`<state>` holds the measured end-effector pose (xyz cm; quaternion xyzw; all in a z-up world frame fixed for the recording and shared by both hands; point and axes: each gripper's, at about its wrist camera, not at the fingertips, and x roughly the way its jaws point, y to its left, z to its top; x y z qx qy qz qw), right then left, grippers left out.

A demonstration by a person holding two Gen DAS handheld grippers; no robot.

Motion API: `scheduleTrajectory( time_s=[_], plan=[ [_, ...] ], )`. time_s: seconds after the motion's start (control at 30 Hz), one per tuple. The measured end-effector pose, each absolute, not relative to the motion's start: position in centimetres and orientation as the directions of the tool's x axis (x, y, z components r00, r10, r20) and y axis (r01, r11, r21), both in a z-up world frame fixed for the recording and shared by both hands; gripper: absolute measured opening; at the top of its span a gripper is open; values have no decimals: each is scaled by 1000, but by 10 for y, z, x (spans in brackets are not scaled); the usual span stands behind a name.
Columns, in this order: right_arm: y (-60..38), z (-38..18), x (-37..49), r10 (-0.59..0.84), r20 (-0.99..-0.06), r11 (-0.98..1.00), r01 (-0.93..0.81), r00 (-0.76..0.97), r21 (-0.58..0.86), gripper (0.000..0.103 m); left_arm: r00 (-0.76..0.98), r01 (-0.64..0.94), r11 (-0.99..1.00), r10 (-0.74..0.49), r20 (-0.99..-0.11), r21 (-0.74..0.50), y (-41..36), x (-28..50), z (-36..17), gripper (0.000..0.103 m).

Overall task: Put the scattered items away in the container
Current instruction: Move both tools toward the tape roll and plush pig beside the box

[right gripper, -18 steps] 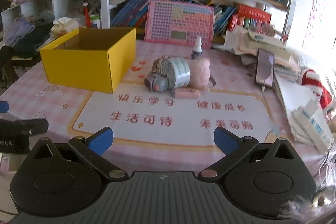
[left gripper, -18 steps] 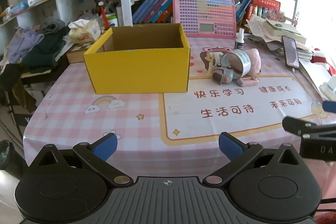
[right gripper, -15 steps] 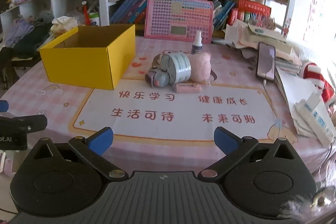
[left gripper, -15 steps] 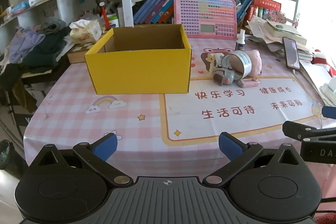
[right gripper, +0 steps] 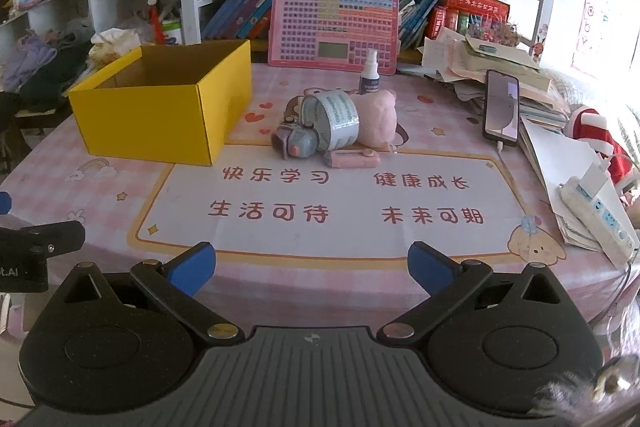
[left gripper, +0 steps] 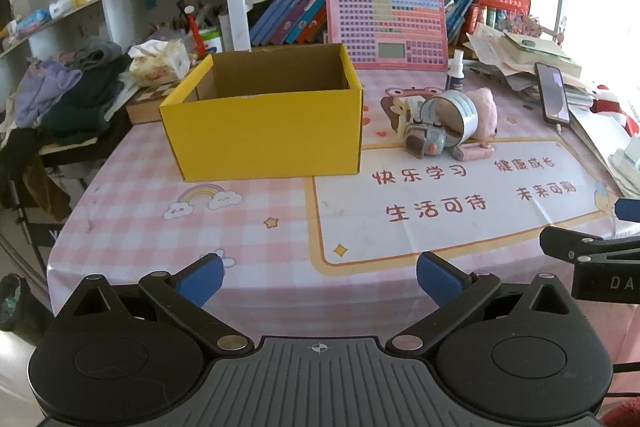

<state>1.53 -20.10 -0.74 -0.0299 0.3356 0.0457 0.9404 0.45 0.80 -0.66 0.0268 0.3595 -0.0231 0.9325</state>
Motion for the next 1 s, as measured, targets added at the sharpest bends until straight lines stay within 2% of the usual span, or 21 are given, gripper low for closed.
scheduleTrajectory(
  time_s=[0.2, 1.0],
  plan=[
    [-198, -6, 12, 62, -629, 994, -105, 775, -31, 103, 743, 88, 996, -71, -665, -8, 14, 1, -5, 103],
    [-188, -5, 0, 41, -639, 994, -94, 768, -49, 103, 734, 91, 996, -83, -674, -24, 24, -5, -8, 103]
  ],
)
